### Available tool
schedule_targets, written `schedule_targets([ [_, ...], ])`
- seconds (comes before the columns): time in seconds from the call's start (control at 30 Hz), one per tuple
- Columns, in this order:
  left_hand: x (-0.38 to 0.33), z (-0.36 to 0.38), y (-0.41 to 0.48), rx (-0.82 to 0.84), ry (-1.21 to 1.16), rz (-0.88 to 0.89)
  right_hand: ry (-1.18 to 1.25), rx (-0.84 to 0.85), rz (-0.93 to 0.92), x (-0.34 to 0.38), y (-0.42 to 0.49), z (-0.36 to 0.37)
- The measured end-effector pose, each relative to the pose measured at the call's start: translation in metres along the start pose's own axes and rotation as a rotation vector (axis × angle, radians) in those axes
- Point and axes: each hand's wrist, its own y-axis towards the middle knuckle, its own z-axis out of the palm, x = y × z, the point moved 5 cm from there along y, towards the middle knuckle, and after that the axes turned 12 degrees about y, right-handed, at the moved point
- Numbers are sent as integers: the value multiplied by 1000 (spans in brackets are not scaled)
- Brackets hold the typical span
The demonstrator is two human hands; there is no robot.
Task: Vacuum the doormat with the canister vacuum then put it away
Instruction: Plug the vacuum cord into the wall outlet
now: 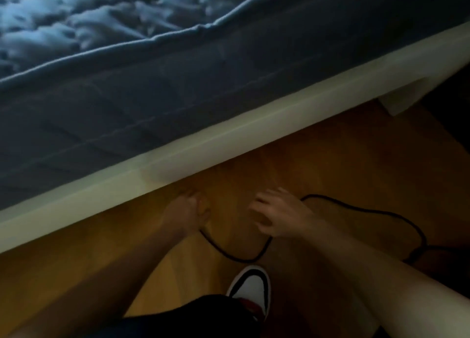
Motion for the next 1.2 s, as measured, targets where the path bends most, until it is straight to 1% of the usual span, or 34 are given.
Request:
schedule_targets([
  [0.1, 24, 26, -15, -29, -51, -148, 28, 62, 15, 10, 19, 10],
  [0.2, 38, 53, -22, -57, -187, -223, 37, 96, 2, 17, 31, 17],
  [0.3, 44, 73, -17, -50, -280, -225, 51, 123, 11, 16, 36, 20],
  [0.43, 42, 86, -13, -41, -387, -259, 70, 99, -5, 11, 31, 22],
  [0.57, 44, 87, -13, -75, -432, -311, 72, 65, -22, 11, 28, 23],
  [0.73, 43, 90, -5, -143, -483, -357, 53, 93, -16, 9, 24, 25],
  [0.8, 41, 92, -3, -143, -553, -367, 37, 97, -25, 8, 21, 26],
  [0.9, 26, 81, 0, -115, -775, -338, 66, 60, -20, 7, 18, 24],
  [0.97, 8, 58, 0, -149, -856, -262, 113, 18, 2, 8, 17, 19],
  [1.0, -2, 42, 0, -174, -860, -205, 176, -16, 27, 10, 17, 15],
  [1.1, -36, -19, -4, -230, -878, -22, 464, -209, 94, 14, 12, -14],
  [1.2, -73, -83, -4, -184, -939, 81, 699, -448, 113, 17, -4, -62],
])
